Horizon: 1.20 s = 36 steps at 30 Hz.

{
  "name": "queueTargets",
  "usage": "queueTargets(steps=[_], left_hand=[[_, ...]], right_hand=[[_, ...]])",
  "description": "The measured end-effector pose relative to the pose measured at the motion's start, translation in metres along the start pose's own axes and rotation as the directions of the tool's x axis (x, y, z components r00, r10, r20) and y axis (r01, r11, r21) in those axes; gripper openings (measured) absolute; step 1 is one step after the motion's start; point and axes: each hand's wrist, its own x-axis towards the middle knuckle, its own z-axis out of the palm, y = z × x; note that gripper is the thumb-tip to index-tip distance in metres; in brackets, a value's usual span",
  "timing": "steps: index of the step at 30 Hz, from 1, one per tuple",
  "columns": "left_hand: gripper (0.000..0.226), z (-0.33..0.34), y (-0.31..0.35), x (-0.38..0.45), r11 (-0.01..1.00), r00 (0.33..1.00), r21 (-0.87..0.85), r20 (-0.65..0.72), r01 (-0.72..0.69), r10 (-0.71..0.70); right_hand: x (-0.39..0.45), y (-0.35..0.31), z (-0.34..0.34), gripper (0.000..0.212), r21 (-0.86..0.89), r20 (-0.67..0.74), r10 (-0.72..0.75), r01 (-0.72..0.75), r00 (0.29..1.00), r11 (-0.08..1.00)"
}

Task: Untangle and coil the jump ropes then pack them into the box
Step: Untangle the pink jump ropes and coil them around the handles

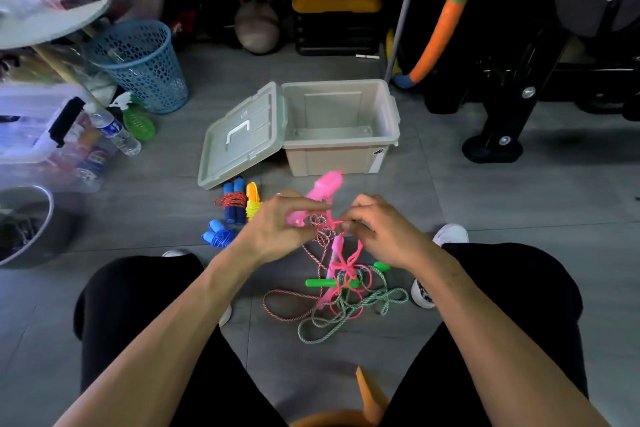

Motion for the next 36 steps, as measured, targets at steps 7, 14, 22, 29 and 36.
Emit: queueTargets(steps=[7, 14, 22, 29, 36], left_hand=[[0.008, 0.007, -0.002, 0.006, 0.996, 0.982, 0.001, -0.167, -0.092, 0.090], [0.012, -0.028, -0.011, 0.005, 0.913, 0.875, -0.381, -0.382, 0.144, -0.297], [0.011, -0.009, -0.026, -0.002, 0.915, 0.932, 0.179, -0.100, 0.362, -0.350], [0.022, 0.008, -0.014, -0.001, 0.978, 0.986, 0.133, -0.014, -0.163, 0.167], [0.010, 0.003, -0.005, 0.003, 0.991, 0.977, -0.132, -0.214, -0.001, -0.028]], right_hand=[[0.003, -0.009, 0.004, 0.014, 0.023, -0.081, 0.014, -0.012, 0.997, 1.000], [0.002, 0.013, 0.003, 0.017, -0.140, 0.010, 0.195, -0.192, 0.981, 0.971], [0.002, 0.000, 0.000, 0.009, -0.022, -0.057, -0.012, 0.010, 0.998, 1.000], [0.002, -0.006, 0.004, 0.013, -0.012, 0.053, -0.042, 0.043, 0.998, 0.999], [0.003, 0.001, 0.004, 0.010, -0.088, -0.040, 0.063, -0.066, 0.997, 0.994]])
